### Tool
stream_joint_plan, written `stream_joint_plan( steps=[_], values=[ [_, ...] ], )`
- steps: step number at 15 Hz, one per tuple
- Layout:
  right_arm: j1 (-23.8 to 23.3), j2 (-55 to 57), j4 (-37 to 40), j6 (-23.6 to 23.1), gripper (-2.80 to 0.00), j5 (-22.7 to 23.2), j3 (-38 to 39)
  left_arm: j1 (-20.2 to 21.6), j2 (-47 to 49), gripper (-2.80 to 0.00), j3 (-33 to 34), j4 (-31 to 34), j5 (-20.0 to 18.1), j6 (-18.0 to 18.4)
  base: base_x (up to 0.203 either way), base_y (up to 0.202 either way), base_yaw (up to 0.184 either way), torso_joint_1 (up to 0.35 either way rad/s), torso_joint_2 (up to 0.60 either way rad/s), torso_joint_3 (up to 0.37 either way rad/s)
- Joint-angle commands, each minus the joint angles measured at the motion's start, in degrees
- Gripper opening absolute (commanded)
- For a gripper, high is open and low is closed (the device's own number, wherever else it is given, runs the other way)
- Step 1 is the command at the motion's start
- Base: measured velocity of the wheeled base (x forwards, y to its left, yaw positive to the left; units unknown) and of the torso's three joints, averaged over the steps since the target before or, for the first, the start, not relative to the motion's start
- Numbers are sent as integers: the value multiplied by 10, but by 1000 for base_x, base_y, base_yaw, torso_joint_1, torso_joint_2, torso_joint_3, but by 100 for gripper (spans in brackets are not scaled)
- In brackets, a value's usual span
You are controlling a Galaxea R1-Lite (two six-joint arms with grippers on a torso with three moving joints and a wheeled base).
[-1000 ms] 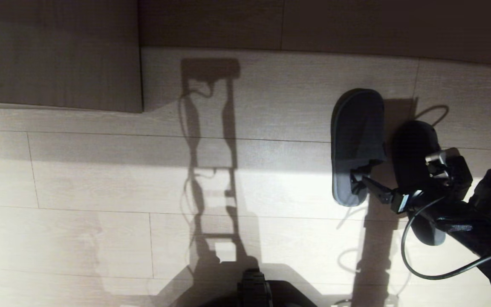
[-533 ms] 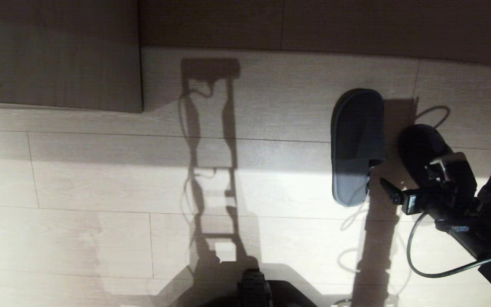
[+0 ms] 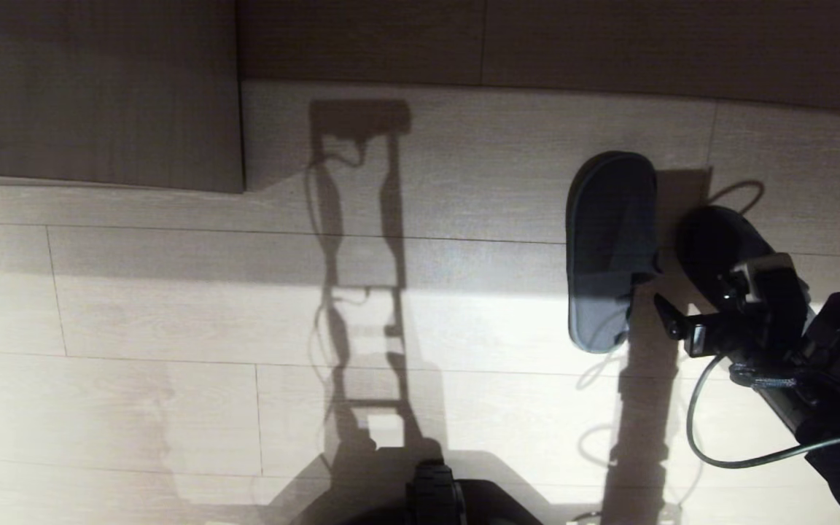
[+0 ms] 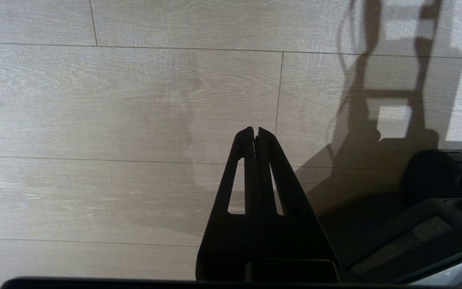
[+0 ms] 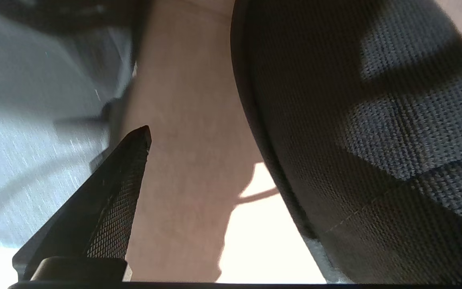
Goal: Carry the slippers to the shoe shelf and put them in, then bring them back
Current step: Place the slippers on the floor
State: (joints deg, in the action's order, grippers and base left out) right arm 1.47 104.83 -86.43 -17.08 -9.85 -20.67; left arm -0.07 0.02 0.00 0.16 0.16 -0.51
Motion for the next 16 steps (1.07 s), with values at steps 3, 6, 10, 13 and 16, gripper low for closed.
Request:
stream_joint_plan(
  steps=[3, 6, 10, 13, 16],
  values=[
    [14, 1, -5, 16, 0, -15, -22, 0, -1, -280, 0, 0, 0, 0, 0, 0, 0, 0, 0, 0],
    [39, 11, -5, 119, 0, -79, -126, 0, 0, -280, 0, 0, 0, 0, 0, 0, 0, 0, 0, 0],
    [62, -12, -5, 149, 0, -12, -121, 0, 0, -280, 0, 0, 0, 0, 0, 0, 0, 0, 0, 0],
    [63, -26, -3, 144, 0, -6, -99, 0, 0, -280, 0, 0, 0, 0, 0, 0, 0, 0, 0, 0],
    [62, -3, -2, 143, 0, -5, -86, 0, -1, -280, 0, 0, 0, -1, 0, 0, 0, 0, 0, 0]
  ],
)
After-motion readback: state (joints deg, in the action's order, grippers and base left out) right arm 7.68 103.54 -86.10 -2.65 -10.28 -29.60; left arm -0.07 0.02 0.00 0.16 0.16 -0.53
